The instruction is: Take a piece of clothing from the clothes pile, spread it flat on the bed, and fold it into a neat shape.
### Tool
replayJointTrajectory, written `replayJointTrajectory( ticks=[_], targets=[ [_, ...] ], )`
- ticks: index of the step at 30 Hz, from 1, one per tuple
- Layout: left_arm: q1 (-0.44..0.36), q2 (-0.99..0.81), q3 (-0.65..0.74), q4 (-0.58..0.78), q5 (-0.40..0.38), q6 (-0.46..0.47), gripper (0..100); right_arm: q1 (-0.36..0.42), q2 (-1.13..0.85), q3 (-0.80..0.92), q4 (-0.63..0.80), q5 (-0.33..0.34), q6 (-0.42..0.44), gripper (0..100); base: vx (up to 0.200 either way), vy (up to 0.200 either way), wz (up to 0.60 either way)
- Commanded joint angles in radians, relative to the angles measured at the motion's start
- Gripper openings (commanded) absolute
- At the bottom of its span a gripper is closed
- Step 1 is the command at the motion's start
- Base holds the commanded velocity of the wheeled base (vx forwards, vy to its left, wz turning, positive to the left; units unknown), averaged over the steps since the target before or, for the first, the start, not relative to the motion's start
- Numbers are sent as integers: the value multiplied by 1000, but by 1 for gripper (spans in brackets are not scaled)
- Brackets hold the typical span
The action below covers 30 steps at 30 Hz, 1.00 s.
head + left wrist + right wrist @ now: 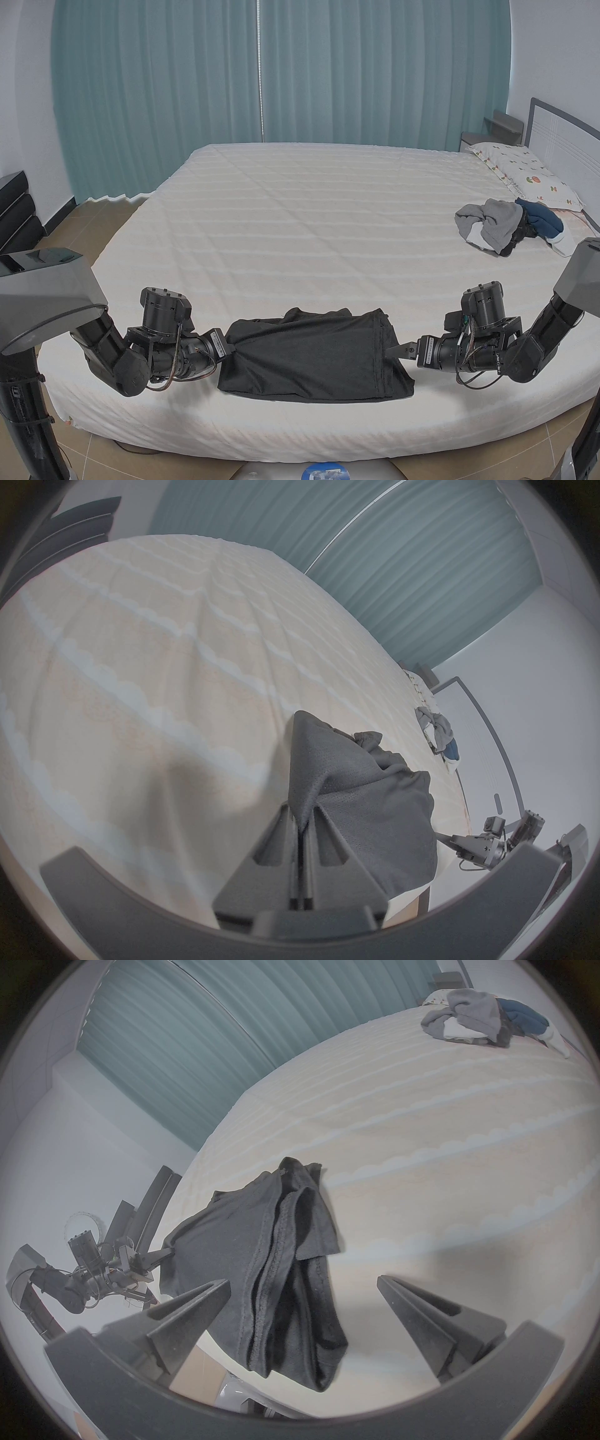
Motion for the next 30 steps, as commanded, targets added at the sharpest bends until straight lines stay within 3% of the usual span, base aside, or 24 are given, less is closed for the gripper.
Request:
replayJointTrajectory(
  ticks=[1, 9, 10, 30],
  targets=[
    [-19, -12, 8, -1, 1, -1, 0, 0, 0, 0, 0, 0, 0, 100, 0, 0, 0],
    [-32, -29, 23, 2, 1, -2, 0, 0, 0, 0, -2, 0, 0, 100, 0, 0, 0],
    [-34, -29, 26, 2, 1, -2, 100, 0, 0, 0, 0, 0, 0, 100, 0, 0, 0],
    [-9, -88, 34, -1, 2, -2, 100, 0, -27, 6, -3, -4, 2, 100, 0, 0, 0]
  ],
)
